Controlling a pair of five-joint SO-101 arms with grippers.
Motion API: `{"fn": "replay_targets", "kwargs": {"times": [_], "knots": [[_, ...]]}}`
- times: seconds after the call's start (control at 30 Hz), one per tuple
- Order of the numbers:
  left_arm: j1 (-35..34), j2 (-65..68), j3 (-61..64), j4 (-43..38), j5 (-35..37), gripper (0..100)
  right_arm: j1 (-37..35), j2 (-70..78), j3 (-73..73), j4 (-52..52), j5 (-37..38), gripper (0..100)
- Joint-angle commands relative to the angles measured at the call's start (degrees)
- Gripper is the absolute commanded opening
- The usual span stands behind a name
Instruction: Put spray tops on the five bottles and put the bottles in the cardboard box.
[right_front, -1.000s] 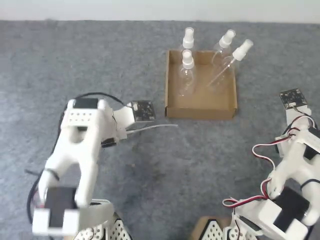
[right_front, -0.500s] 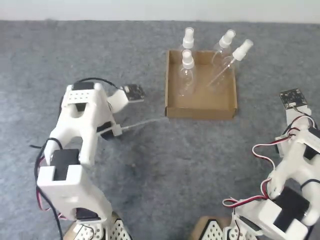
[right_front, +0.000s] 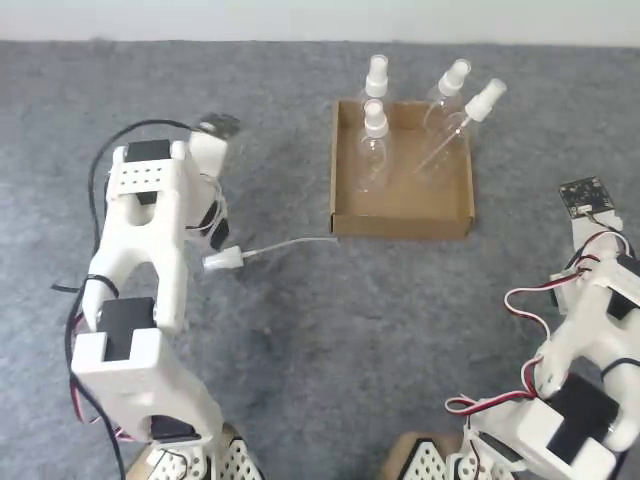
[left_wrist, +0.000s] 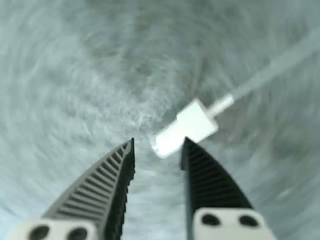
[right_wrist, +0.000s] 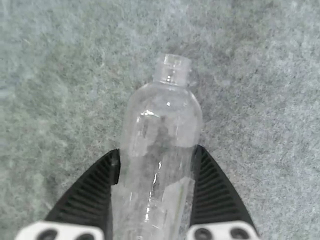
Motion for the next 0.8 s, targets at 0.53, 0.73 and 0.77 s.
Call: {"fn": "replay_targets", "kwargs": {"times": [0.53, 0.73, 0.77], "knots": [[2.2, -0.18, 5.67, -2.55, 43.16, 22, -0.13, -0.22, 0.0, 1.01, 0.62, 0.6], [2.11, -0.09, 5.67, -5.1, 43.16, 22, -0.13, -0.22, 0.0, 1.01, 0.62, 0.6], [2.11, -0.09, 5.67, -5.19, 43.16, 22, -0.13, -0.22, 0.0, 1.01, 0.62, 0.6]]}}
